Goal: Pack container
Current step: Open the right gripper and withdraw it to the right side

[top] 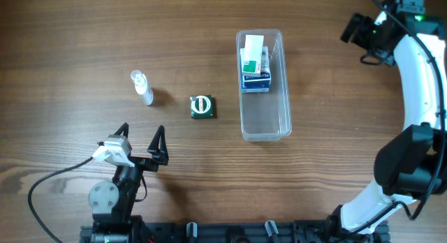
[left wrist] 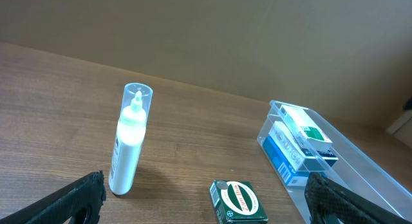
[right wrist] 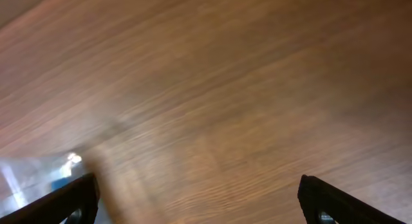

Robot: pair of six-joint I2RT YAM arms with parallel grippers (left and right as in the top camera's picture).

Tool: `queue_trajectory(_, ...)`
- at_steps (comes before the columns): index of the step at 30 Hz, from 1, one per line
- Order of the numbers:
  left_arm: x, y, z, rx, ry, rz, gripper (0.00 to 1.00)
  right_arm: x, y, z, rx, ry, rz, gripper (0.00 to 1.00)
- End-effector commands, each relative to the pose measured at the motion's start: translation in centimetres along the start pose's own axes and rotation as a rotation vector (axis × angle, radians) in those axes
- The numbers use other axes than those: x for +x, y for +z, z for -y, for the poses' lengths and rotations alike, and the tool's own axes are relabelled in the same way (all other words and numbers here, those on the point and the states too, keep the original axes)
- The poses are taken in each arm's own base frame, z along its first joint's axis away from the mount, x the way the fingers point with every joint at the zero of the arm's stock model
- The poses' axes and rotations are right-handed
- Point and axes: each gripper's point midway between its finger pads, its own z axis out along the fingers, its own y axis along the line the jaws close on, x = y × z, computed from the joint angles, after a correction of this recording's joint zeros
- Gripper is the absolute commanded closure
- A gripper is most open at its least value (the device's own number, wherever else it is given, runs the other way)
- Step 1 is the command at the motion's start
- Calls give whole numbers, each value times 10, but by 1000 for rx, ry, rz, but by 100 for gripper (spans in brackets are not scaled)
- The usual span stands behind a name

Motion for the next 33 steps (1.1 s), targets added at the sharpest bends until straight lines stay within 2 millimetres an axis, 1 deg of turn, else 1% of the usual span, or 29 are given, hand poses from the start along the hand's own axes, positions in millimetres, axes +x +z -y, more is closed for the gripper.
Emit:
queue_trajectory(1, 1, 0, 0, 3, 11, -2, 0, 0, 6, 19, 29, 53, -4, 0)
queue_trajectory(4, 1, 0, 0, 4, 12, -1, 0, -5, 6, 34, 69, 73, 15, 0)
queue_trajectory(6, 1, 0, 0, 3, 12, -2, 0, -9, 8, 37, 71, 79, 31, 0)
queue_trajectory(8, 1, 0, 0, 4, 11, -1, 0, -8, 10, 38, 72, 78, 28, 0)
queue_trajectory(12, 0, 0, 0, 5, 13, 4, 0, -11, 11, 61, 201, 100, 70, 0)
queue_trajectory(13, -2, 0, 1, 7, 14, 10, 0, -11, 14, 67, 232, 111, 82, 0)
queue_trajectory(15, -5, 0, 2, 11, 16, 21, 0, -2, 22, 70, 241, 107, 65, 0)
queue_trajectory(18, -11, -1, 4, 22, -30, 47, 0, 8, 30, 73, 249, 105, 41, 0)
queue_trajectory(20, -18, -1, 11, 56, -56, 69, 0, 14, 37, 73, 241, 108, 35, 0)
queue_trajectory(22, -26, -3, 20, 106, -43, 99, 0, 12, 40, 68, 205, 111, 42, 0)
queue_trajectory(25, -40, -6, 33, 171, -20, 154, 0, 11, 41, 66, 198, 111, 48, 0)
queue_trajectory(28, -48, -9, 38, 190, -10, 181, 0, 11, 41, 66, 198, 111, 48, 0)
queue_trajectory(31, -53, -13, 52, 260, 9, 174, 0, 11, 41, 66, 198, 111, 48, 0)
queue_trajectory(33, -61, -16, 57, 268, 17, 176, 0, 11, 41, 66, 198, 111, 49, 0)
